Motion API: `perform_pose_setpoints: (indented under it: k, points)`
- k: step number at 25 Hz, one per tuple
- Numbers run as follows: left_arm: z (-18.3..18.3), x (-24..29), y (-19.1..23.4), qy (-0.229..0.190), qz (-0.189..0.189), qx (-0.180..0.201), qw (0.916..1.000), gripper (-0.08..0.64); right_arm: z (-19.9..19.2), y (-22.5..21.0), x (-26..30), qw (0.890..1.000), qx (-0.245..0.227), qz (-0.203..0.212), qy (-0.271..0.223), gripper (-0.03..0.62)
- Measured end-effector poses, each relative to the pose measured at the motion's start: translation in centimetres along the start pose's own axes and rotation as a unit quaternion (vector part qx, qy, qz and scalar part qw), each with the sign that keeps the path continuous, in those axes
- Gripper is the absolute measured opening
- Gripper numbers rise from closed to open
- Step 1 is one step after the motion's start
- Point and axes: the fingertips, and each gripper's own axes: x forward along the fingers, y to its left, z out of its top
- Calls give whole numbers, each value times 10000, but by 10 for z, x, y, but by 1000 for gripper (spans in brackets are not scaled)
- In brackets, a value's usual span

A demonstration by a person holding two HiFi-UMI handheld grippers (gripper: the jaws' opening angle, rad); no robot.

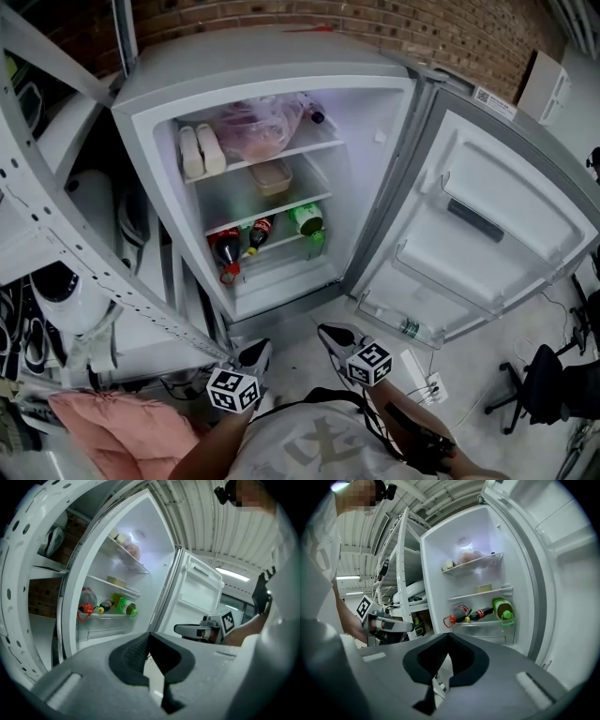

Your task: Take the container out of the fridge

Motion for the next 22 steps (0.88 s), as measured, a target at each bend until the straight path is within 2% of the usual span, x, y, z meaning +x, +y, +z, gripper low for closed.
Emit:
perform_pose_setpoints:
  k: [9,14,22]
  points:
    - [11,16,12,-64,148,-121,9998,0,27,-18,50,9979,-499,358,181,8]
    - [28,28,16,-100,207,29,9997,0,48,-36,85,9935,-938,555,317,8]
    - [44,38,36,-126,328,62,9994,0,95,-74,131,9913,-1172,587,146,8]
